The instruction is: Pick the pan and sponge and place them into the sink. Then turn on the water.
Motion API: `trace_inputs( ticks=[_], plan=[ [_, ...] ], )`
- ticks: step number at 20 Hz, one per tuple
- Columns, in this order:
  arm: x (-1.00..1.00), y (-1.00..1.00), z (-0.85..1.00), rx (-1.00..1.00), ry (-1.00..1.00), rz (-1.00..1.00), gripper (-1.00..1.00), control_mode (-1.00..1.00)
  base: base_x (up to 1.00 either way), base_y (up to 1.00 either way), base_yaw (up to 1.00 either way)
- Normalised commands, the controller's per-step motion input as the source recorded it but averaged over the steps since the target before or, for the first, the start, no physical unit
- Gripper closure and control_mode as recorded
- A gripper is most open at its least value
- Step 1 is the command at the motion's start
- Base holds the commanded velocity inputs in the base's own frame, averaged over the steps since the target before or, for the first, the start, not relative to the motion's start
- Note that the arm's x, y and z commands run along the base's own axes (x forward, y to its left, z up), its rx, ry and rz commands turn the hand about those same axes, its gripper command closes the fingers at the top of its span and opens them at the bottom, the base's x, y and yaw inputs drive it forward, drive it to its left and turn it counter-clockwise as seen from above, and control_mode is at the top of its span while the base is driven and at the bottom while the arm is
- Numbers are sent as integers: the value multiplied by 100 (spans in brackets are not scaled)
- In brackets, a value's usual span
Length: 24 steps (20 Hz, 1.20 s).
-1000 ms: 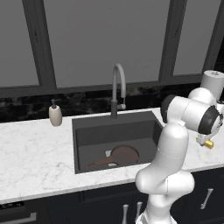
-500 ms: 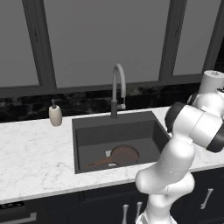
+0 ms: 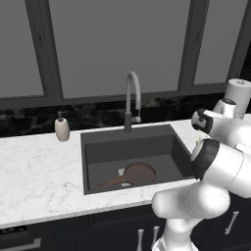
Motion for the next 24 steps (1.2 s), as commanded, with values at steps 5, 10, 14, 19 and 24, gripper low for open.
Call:
trace_inputs(
  ticks=[5,10,14,19,24],
  plan=[
    [24,93,0,0,0,10,100,-100,0,0,0],
    [32,79,-12,0,10,10,100,-100,0,0,0],
    [24,17,-17,-1,16,1,100,-100,0,0,0],
    [9,1,-16,0,4,0,100,-100,0,0,0],
    [16,16,-41,0,0,0,100,-100,0,0,0]
  ],
)
